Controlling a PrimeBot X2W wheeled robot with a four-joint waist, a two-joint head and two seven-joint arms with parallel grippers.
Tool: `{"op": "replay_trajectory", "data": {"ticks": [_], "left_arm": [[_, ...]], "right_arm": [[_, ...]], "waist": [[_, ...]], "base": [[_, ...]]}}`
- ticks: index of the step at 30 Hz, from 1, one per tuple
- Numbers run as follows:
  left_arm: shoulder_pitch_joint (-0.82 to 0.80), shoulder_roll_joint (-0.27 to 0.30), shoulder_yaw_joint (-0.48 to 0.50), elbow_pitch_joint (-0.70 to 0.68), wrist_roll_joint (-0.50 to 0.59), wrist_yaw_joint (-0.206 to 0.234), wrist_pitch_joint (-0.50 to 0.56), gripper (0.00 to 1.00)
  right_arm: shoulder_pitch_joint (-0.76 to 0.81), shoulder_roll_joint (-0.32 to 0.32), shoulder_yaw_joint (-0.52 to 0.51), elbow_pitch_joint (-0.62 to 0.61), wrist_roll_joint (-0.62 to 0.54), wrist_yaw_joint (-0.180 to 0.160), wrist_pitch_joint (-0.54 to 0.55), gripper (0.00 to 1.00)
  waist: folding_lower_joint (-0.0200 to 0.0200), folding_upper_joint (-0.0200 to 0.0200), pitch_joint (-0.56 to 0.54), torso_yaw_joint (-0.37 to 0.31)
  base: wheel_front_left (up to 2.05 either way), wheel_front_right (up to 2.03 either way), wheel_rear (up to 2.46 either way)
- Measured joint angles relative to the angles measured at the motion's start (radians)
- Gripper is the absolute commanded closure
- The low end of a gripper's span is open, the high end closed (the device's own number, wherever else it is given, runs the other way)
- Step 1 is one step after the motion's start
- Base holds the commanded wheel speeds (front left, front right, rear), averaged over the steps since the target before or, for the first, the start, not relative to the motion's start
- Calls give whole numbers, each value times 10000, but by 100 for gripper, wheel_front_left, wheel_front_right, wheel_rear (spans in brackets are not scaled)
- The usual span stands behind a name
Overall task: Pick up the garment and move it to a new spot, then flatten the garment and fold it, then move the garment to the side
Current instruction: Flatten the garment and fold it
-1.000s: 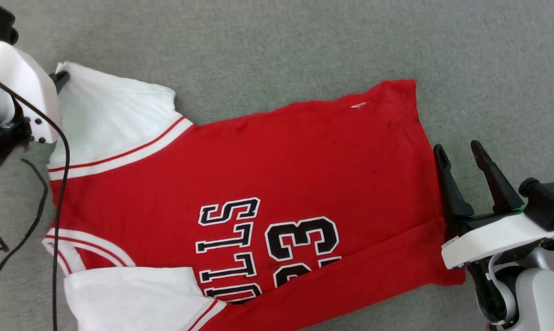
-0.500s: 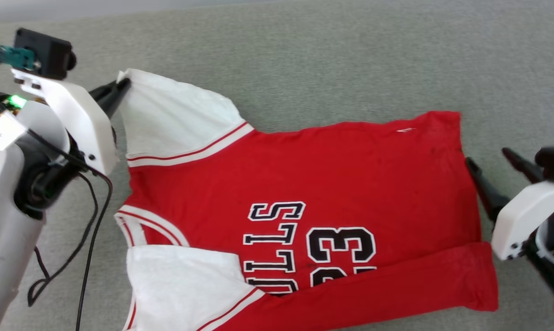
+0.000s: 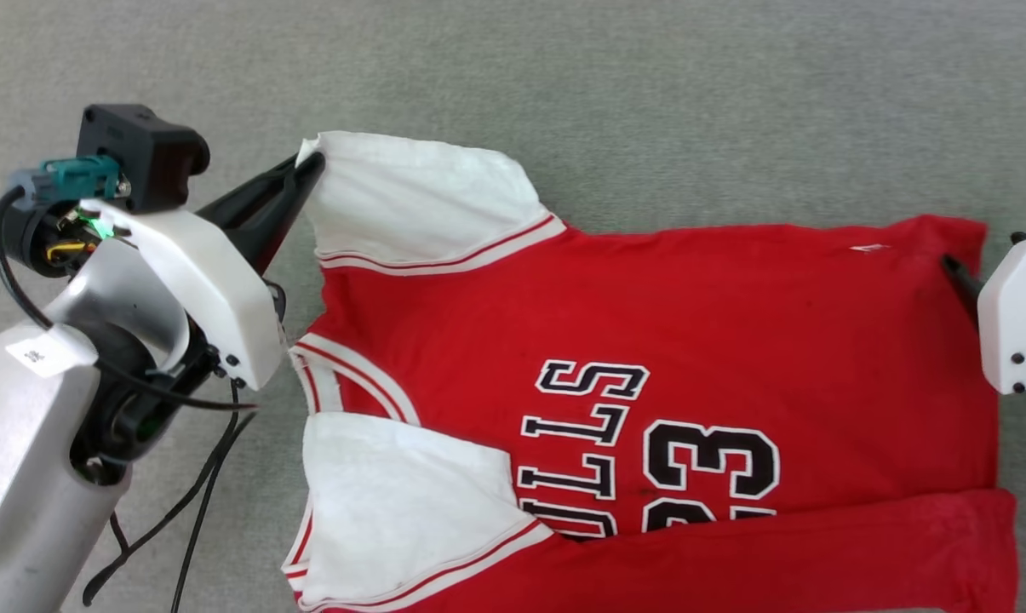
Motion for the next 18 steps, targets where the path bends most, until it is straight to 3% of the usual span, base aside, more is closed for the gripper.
{"op": "replay_trajectory", "data": {"ticks": [10,11,12,13,18], "left_arm": [[339,-29,-105,-554,65,46,-222,100],[339,-33,-113,-539,59,33,-249,100],[342,-42,-125,-502,38,8,-259,100],[353,-56,-140,-445,-6,2,-282,100],[454,-94,-151,-115,-17,-75,-474,100]], "right_arm": [[-776,-439,646,1572,-259,-4,-207,0],[-817,-477,740,1697,-228,-6,-244,13],[-836,-504,826,1820,-173,-8,-238,70],[-848,-510,918,1919,-107,-19,-236,100],[-913,-387,1028,2219,73,2,-754,100]], "waist": [[0,-1,326,649],[0,0,328,676],[0,0,319,693],[0,-1,299,703],[0,0,119,675]], "base": [[0,0,0],[0,0,0],[0,0,0],[0,0,0],[0,0,0]]}}
